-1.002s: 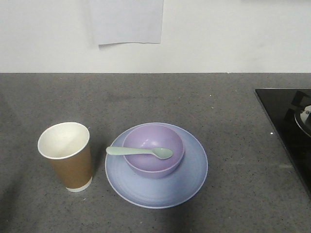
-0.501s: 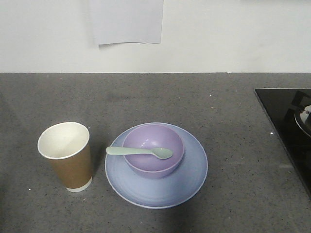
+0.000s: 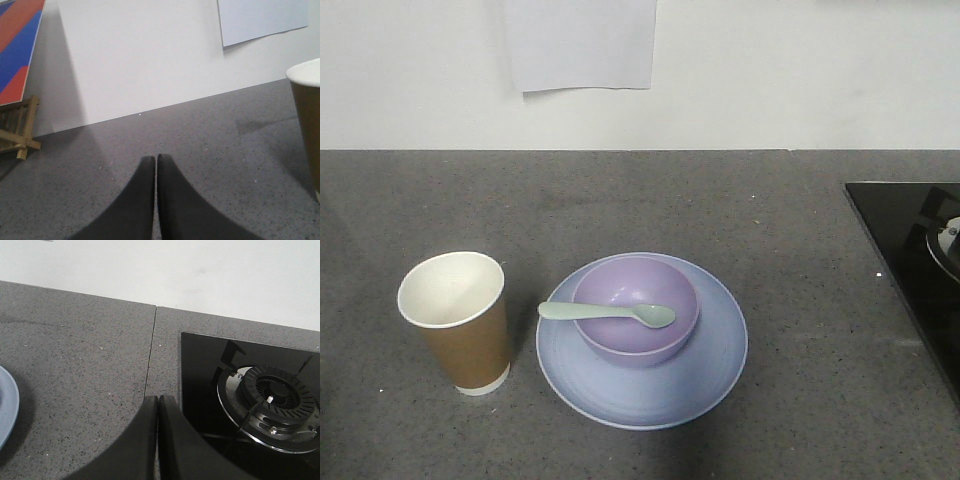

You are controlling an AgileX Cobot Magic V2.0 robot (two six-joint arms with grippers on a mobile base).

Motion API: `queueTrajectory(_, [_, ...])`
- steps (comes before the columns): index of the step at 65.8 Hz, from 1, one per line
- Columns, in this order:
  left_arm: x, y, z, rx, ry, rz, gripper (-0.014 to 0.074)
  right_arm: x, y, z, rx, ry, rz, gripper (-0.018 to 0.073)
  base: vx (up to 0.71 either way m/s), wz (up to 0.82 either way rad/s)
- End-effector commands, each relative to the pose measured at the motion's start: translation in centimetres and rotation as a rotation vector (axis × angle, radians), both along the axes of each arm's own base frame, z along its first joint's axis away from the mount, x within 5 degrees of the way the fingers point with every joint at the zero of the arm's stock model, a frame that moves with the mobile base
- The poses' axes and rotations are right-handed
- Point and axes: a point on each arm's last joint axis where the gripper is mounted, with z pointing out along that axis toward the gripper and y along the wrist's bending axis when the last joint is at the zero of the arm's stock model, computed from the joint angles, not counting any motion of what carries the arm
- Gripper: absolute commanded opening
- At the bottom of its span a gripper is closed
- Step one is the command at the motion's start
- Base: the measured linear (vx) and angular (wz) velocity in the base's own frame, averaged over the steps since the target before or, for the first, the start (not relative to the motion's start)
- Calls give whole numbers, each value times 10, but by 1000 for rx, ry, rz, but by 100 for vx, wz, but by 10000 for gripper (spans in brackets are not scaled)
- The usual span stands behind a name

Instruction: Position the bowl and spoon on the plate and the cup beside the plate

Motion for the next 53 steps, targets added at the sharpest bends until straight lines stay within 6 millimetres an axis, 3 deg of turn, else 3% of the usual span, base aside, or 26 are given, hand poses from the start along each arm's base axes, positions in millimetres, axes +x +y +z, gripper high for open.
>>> queueTrajectory(1, [1, 1, -5, -17, -31, 8, -8, 1, 1, 13, -18, -70, 21, -6, 0, 0])
queueTrajectory(53, [1, 1, -5, -99, -35, 3, -6, 1, 0, 12, -18, -69, 20, -6, 0, 0])
